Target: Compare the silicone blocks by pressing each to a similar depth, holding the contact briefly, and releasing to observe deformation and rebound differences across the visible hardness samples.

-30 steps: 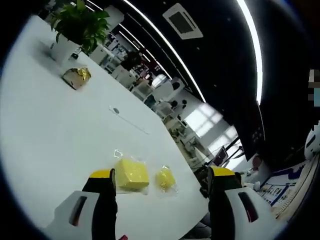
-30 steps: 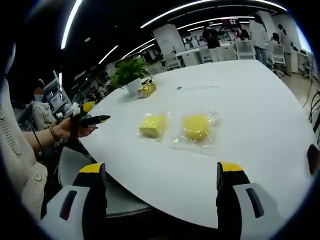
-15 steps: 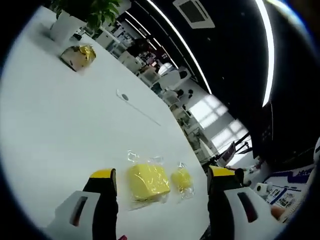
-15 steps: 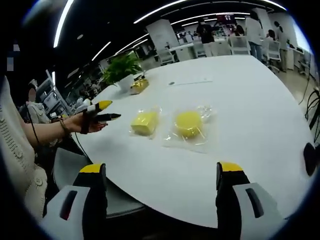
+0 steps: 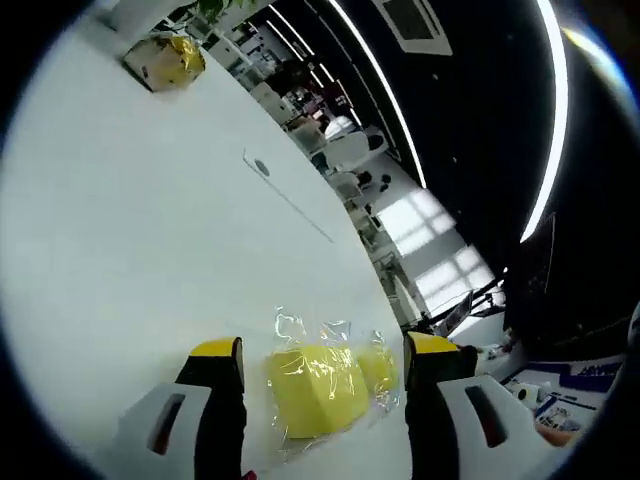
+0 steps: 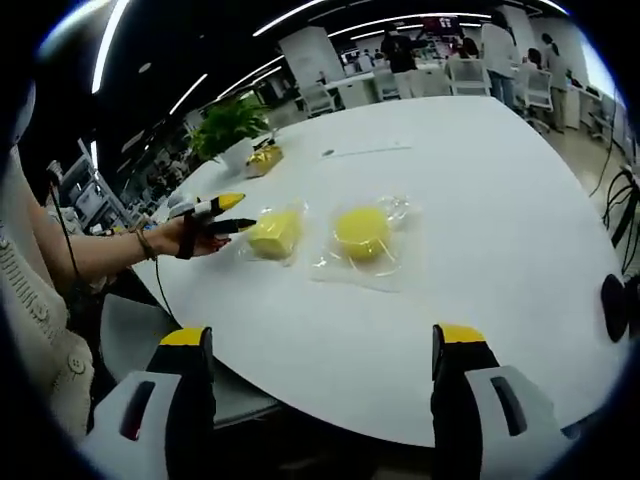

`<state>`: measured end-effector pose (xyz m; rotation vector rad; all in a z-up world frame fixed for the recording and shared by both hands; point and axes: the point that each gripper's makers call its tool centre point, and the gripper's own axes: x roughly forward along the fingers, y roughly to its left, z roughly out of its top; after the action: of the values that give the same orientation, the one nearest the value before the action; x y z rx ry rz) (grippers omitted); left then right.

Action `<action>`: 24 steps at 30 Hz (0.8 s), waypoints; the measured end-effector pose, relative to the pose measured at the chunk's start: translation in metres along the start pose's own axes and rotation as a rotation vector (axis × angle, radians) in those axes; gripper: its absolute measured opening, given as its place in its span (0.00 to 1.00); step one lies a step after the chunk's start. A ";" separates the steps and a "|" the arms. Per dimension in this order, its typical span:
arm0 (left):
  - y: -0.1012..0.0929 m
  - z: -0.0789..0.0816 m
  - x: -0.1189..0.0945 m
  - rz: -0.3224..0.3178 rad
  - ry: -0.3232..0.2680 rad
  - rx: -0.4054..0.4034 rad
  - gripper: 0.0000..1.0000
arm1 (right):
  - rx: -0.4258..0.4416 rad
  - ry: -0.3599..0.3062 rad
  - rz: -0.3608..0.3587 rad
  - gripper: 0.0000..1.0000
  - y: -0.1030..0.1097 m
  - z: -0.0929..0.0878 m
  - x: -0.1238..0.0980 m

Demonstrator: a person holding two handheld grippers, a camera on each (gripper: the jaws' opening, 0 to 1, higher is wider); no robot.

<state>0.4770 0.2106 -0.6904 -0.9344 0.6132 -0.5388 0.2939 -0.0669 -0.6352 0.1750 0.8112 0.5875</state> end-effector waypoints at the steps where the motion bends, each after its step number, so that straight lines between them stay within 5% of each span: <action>1: 0.002 0.001 0.003 0.008 -0.009 -0.020 0.61 | 0.006 0.003 -0.001 0.84 -0.001 -0.001 0.001; 12: 0.013 -0.001 0.020 0.011 -0.020 -0.153 0.35 | 0.022 0.020 -0.009 0.84 -0.005 -0.004 0.004; 22: 0.020 -0.004 0.022 0.009 -0.017 -0.164 0.07 | 0.030 0.026 -0.013 0.83 -0.006 -0.007 0.005; 24: 0.021 -0.003 0.022 0.022 -0.014 -0.104 0.04 | 0.030 0.028 -0.011 0.83 -0.006 -0.007 0.006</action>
<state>0.4938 0.2045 -0.7157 -1.0269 0.6433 -0.4839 0.2944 -0.0690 -0.6453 0.1895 0.8479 0.5687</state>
